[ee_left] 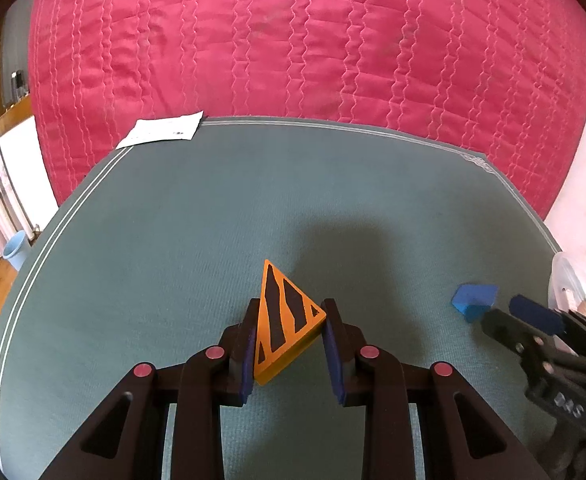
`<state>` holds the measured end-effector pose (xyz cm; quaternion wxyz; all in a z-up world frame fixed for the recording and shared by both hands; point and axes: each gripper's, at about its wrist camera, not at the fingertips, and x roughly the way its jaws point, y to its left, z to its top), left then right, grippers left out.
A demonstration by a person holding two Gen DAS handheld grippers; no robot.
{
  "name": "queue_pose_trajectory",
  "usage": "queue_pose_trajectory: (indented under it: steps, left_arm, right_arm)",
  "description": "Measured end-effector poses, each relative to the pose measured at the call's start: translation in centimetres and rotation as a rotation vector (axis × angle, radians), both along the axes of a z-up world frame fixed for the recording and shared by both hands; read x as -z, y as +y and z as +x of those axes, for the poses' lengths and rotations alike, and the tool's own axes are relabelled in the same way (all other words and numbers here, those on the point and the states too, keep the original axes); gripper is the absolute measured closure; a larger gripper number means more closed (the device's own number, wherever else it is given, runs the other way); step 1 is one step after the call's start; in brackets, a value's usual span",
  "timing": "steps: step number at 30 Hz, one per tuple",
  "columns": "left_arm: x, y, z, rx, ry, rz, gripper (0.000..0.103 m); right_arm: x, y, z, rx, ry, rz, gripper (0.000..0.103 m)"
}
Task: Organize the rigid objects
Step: 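Move the right tool to the blue triangular block and close on it while left tool holds the triangle, then carry the blue block into the bowl and open the right tool while left tool holds the triangle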
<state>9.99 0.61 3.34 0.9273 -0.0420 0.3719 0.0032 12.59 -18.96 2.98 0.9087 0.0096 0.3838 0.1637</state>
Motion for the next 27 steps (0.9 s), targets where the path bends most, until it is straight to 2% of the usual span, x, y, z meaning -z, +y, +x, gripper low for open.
queue_pose_trajectory:
  steps: [11,16,24,27]
  left_arm:
    - [0.4,0.3,0.1,-0.011,0.021,-0.015,0.073]
    - [0.4,0.4,0.1,-0.013,0.022,-0.016,0.073]
    - [0.4,0.4,0.2,-0.016,0.024,-0.018,0.073]
    - [0.4,0.4,0.1,-0.011,0.021,-0.02,0.073]
  right_arm:
    - [1.0,1.8,2.7,-0.021,0.035,-0.052,0.05]
    - [1.1,2.1,2.8,-0.044,0.032,-0.069,0.061]
    - [1.2,2.9,1.7,-0.053,0.015,-0.123,0.072]
    - [1.2,2.7,1.1,-0.048,0.016,-0.114,0.072]
